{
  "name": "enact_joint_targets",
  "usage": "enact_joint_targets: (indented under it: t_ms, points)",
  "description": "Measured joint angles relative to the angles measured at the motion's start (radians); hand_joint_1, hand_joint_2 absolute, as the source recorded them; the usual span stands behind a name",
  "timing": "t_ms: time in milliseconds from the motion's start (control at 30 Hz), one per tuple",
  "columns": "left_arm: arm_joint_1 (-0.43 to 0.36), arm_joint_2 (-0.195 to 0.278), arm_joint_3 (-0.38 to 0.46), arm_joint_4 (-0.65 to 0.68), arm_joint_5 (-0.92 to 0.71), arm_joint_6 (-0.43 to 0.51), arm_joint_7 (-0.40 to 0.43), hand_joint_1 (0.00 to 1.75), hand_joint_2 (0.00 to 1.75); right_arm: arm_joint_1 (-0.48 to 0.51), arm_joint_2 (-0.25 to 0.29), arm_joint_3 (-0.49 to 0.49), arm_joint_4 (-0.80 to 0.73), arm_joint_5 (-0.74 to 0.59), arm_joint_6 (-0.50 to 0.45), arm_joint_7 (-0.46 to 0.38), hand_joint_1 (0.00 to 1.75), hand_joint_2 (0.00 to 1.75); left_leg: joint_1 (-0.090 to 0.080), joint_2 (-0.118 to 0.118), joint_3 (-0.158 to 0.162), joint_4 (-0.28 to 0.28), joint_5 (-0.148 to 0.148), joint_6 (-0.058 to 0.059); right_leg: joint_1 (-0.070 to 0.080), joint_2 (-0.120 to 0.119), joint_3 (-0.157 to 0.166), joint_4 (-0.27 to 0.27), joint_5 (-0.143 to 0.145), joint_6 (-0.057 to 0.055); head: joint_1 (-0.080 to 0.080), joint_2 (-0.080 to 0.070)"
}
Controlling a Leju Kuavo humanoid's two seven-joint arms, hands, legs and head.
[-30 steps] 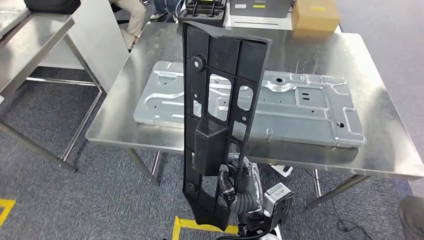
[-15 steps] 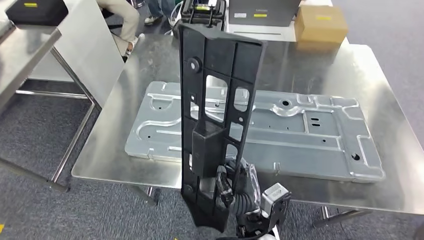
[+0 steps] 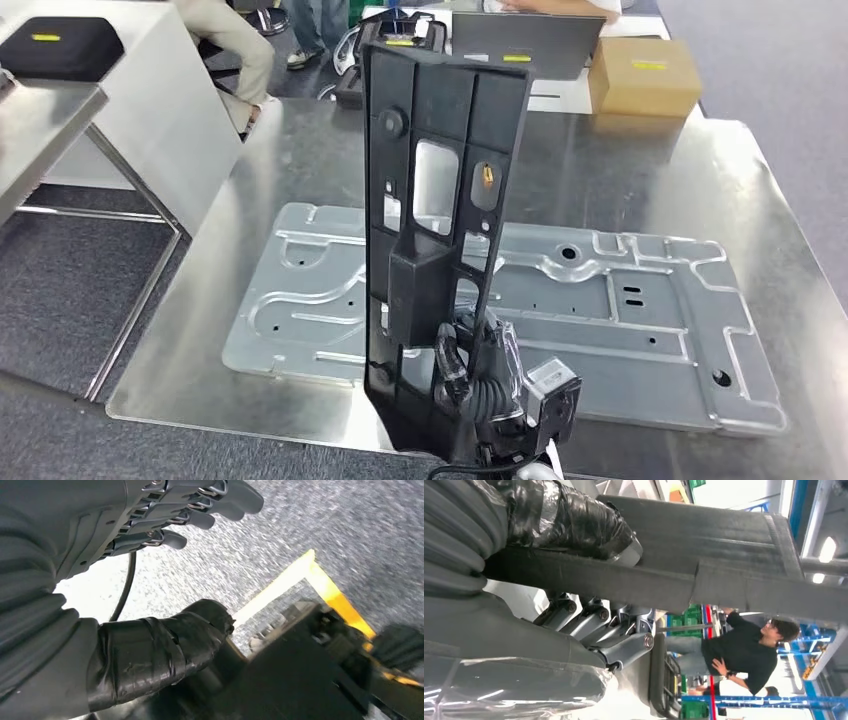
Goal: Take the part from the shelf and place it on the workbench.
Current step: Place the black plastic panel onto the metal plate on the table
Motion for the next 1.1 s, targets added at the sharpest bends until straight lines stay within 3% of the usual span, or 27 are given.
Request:
enact_joint_targets:
  t_ms: [67,167,200,233,267,333,367,467,500,567,667,700,733,767,800,867,900,933,1033,1100]
  points:
    - [-0.003,0.0,0.0,0.0,0.003,0.0,0.0,0.0,1.75,-0.018,0.0,0.0,-0.007,0.008,0.0,0.008,1.75,1.75,0.003,0.005,-0.032,0.064,-0.021,-0.008,-0.001,-0.001,0.007,-0.007,-0.001,-0.007,-0.002,0.0]
    - [-0.005,-0.001,0.0,0.0,0.004,0.0,0.0,0.0,1.75,-0.027,0.0,0.0,-0.01,0.01,0.002,0.013,1.75,1.75,0.005,0.009,-0.127,0.233,-0.1,-0.02,0.004,-0.003,0.011,-0.011,-0.005,-0.014,-0.003,0.0]
    - [-0.004,-0.002,0.0,0.0,0.005,-0.001,0.0,0.0,1.75,-0.027,0.0,0.0,-0.01,0.01,0.002,0.014,1.75,1.75,0.005,0.01,-0.147,0.26,-0.11,-0.02,0.006,-0.003,0.011,-0.01,-0.005,-0.015,-0.003,0.0]
    - [-0.004,-0.002,0.0,0.0,0.006,-0.001,0.0,0.0,1.75,-0.028,0.0,0.0,-0.01,0.01,0.003,0.014,1.75,1.75,0.004,0.01,-0.151,0.252,-0.1,-0.018,0.009,-0.003,0.011,-0.01,-0.006,-0.016,-0.003,0.0]
    - [-0.004,-0.002,0.0,0.0,0.007,-0.002,0.0,0.0,1.75,-0.028,0.0,0.0,-0.01,0.01,0.004,0.014,1.75,1.75,0.003,0.01,-0.138,0.211,-0.071,-0.013,0.011,-0.002,0.011,-0.01,-0.005,-0.016,-0.003,0.0]
    - [-0.007,-0.002,0.0,0.0,0.01,-0.003,-0.001,0.0,1.75,-0.029,0.001,0.0,-0.009,0.01,0.006,0.014,1.75,1.75,-0.002,0.011,-0.087,0.083,-0.002,0.002,0.014,-0.001,0.012,-0.011,-0.001,-0.016,-0.002,0.0]
    - [-0.009,-0.002,0.0,0.0,0.011,-0.004,-0.002,0.0,1.75,-0.029,0.001,0.0,-0.009,0.009,0.008,0.014,1.75,1.75,-0.006,0.012,-0.073,0.036,0.01,0.01,0.014,-0.001,0.012,-0.012,0.003,-0.014,-0.002,0.0]
    - [-0.01,-0.002,0.0,0.0,0.012,-0.005,-0.003,0.0,1.75,-0.031,0.001,0.0,-0.007,0.007,0.013,0.014,1.75,1.75,-0.016,0.011,-0.075,0.004,0.033,0.024,0.012,-0.002,0.011,-0.019,0.018,0.003,-0.005,0.0]
    - [-0.009,-0.002,0.0,0.0,0.012,-0.005,-0.003,0.0,1.75,-0.032,0.002,0.0,-0.006,0.006,0.015,0.014,1.75,1.75,-0.013,0.012,-0.075,-0.004,0.058,0.027,0.012,-0.002,0.011,-0.021,0.019,0.01,-0.005,0.0]
    - [-0.009,-0.004,0.0,0.0,0.013,-0.006,-0.004,0.0,1.75,-0.032,0.001,0.0,-0.005,0.006,0.016,0.014,1.75,1.75,-0.006,0.017,-0.081,-0.021,0.091,0.034,0.013,-0.002,0.002,0.003,-0.022,0.02,-0.003,0.0]
    - [-0.011,-0.007,0.0,0.0,0.016,-0.007,-0.006,0.0,1.75,-0.032,0.001,0.0,0.0,0.004,0.019,0.014,1.75,1.75,-0.003,0.02,-0.114,-0.028,0.12,0.042,0.01,-0.003,-0.036,0.163,-0.162,0.029,0.003,0.0]
    - [-0.01,-0.008,0.0,0.0,0.018,-0.007,-0.006,0.0,1.75,-0.032,0.001,0.0,0.003,0.003,0.02,0.014,1.75,1.75,-0.003,0.02,-0.127,-0.027,0.127,0.041,0.009,-0.003,-0.042,0.215,-0.184,0.032,0.003,0.0]
    - [-0.009,-0.008,0.0,0.0,0.019,-0.007,-0.005,0.0,1.75,-0.032,0.001,0.0,0.005,0.002,0.021,0.014,1.75,1.75,-0.003,0.021,-0.139,-0.025,0.134,0.04,0.009,-0.003,-0.035,0.241,-0.183,0.034,0.003,0.0]
    - [-0.009,-0.009,0.0,0.0,0.019,-0.007,-0.003,0.0,1.75,-0.032,0.001,0.0,0.006,0.002,0.023,0.014,1.75,1.75,-0.003,0.021,-0.15,-0.023,0.141,0.038,0.008,-0.004,-0.012,0.234,-0.165,0.035,0.003,0.0]
    - [-0.009,-0.01,0.0,0.0,0.019,-0.007,-0.002,0.0,1.75,-0.032,0.001,0.0,0.008,0.001,0.024,0.014,1.75,1.75,-0.003,0.021,-0.161,-0.02,0.148,0.036,0.007,-0.005,0.029,0.19,-0.141,0.036,0.003,0.0]
    - [-0.009,-0.011,0.0,0.0,0.019,-0.007,0.002,0.0,1.75,-0.034,0.001,0.0,0.009,0.001,0.025,0.014,1.75,1.75,-0.004,0.02,-0.177,-0.009,0.157,0.028,0.007,-0.006,0.13,0.052,-0.125,0.032,0.003,0.0]
    - [-0.009,-0.012,0.0,0.0,0.018,-0.007,0.002,0.0,1.75,-0.035,0.001,0.0,0.009,0.001,0.027,0.014,1.75,1.75,-0.005,0.019,-0.182,-0.004,0.16,0.022,0.009,-0.006,0.164,-0.001,-0.13,0.028,0.002,0.0]
    - [-0.009,-0.012,0.0,0.0,0.018,-0.007,0.003,0.0,1.75,-0.036,0.001,0.0,0.009,0.001,0.027,0.013,1.75,1.75,-0.007,0.019,-0.185,0.0,0.164,0.017,0.011,-0.005,0.18,-0.03,-0.139,0.022,0.002,0.0]
    - [-0.009,-0.012,0.0,0.0,0.018,-0.007,0.003,0.0,1.75,-0.037,0.001,0.0,0.01,0.001,0.028,0.013,1.75,1.75,-0.005,0.018,-0.19,0.005,0.17,-0.001,0.012,-0.005,0.176,-0.04,-0.132,-0.002,0.004,0.0]
    - [-0.008,-0.012,0.0,0.0,0.018,-0.007,0.003,0.0,1.75,-0.038,0.001,0.0,0.01,0.001,0.029,0.013,1.75,1.75,-0.002,0.018,-0.212,0.053,0.13,-0.013,0.01,-0.008,0.17,-0.044,-0.12,-0.017,-0.001,0.0]
